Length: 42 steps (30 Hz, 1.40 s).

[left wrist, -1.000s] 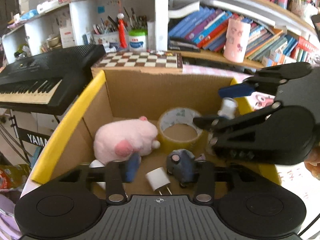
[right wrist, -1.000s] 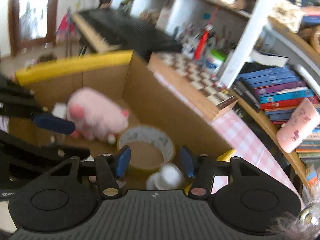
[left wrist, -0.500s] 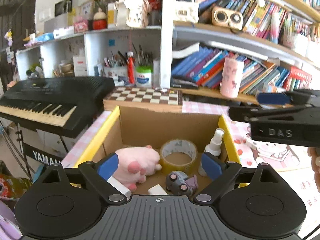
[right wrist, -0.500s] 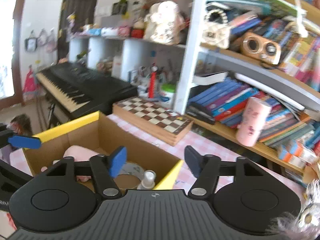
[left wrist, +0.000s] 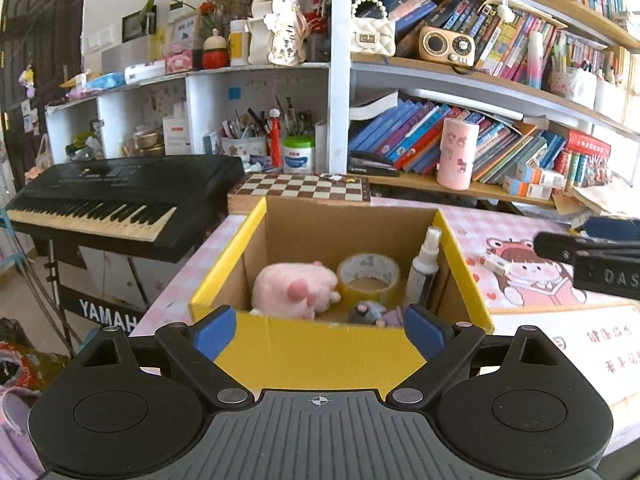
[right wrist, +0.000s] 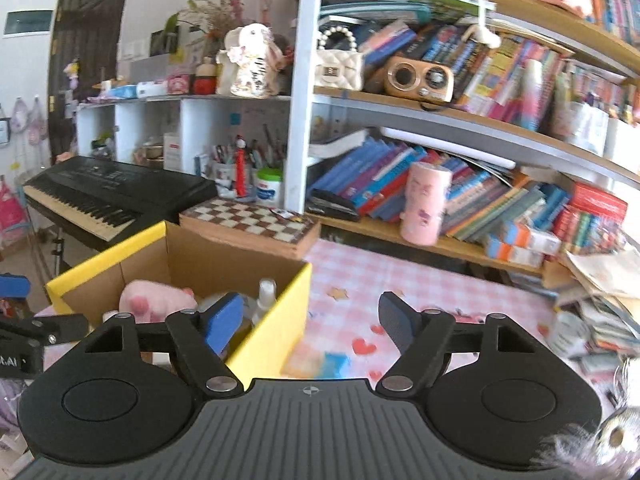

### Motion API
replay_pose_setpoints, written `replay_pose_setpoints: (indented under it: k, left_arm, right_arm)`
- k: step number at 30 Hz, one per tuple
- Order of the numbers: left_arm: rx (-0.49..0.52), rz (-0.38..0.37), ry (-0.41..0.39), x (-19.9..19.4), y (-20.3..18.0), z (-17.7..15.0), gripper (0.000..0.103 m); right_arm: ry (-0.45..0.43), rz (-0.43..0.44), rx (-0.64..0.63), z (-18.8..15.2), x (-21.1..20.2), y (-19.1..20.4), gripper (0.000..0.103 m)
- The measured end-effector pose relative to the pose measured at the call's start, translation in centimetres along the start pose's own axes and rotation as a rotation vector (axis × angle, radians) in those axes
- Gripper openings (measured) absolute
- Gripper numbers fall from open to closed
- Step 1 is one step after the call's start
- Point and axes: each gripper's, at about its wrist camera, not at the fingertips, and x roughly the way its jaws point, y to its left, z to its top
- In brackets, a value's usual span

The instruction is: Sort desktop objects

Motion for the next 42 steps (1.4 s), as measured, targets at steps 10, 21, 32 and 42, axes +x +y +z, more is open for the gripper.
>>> replay_pose_setpoints:
  k: [10,21,32,42]
  left_arm:
    - [-0.03,0.013,0.018,-3.0,0.6,-3.0,0.094]
    - [-0.043,0.027,0.023,-5.3,1.3,-5.4,0.094]
    - [0.005,-0.012,0.077,-5.7,0.9,-7.1,0.094]
    - [0.002,-0.039,0.099,-5.8,0.5,-7.8,0.094]
  right_arm:
    - [0.066,-0.071,0.05,-4.5,-4.4,2.0,0.074]
    - [0.119,-0.085,0.048,-7.8,-7.0,4.8,0.075]
    - [0.152,-0.086,0.01,-9.5,-8.5,7.1,0.082]
    - [0.184,-0.091,0.001,-10.2,-9.3,7.5,0.083]
